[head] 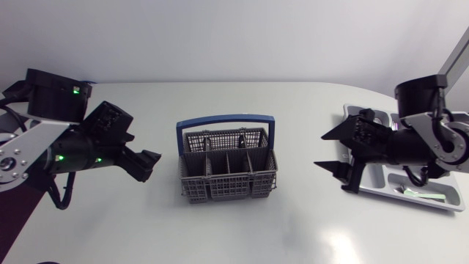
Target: Sort the cutlery from the basket into the organizer compartments.
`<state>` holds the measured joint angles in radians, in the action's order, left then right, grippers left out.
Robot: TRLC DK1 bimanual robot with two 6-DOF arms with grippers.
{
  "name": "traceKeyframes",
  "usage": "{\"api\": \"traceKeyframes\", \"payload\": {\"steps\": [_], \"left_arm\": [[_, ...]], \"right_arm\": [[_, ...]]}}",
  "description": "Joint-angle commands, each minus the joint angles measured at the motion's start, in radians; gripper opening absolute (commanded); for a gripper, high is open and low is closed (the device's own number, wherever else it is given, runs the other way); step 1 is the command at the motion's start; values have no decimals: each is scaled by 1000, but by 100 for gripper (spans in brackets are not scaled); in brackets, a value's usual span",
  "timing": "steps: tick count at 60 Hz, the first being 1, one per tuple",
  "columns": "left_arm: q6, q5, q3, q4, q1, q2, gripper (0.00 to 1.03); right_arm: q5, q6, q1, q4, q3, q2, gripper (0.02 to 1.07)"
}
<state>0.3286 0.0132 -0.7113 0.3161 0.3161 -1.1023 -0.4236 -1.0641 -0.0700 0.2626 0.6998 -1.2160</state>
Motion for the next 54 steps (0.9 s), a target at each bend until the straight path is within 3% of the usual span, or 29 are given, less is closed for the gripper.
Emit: {"api": "traceKeyframes", "payload": {"steps": [1,24,54], "left_arm": [[36,-2,24,-9,6,-50,99],[50,-2,-10,-80,46,-229,99],[67,-2,-143,-121,48,-392,99]], "right_arm": [[39,142,-83,-45,-26,-24,86],[125,285,-241,-145,7,-169,86],[195,369,-346,-160,75,-246,87]]}}
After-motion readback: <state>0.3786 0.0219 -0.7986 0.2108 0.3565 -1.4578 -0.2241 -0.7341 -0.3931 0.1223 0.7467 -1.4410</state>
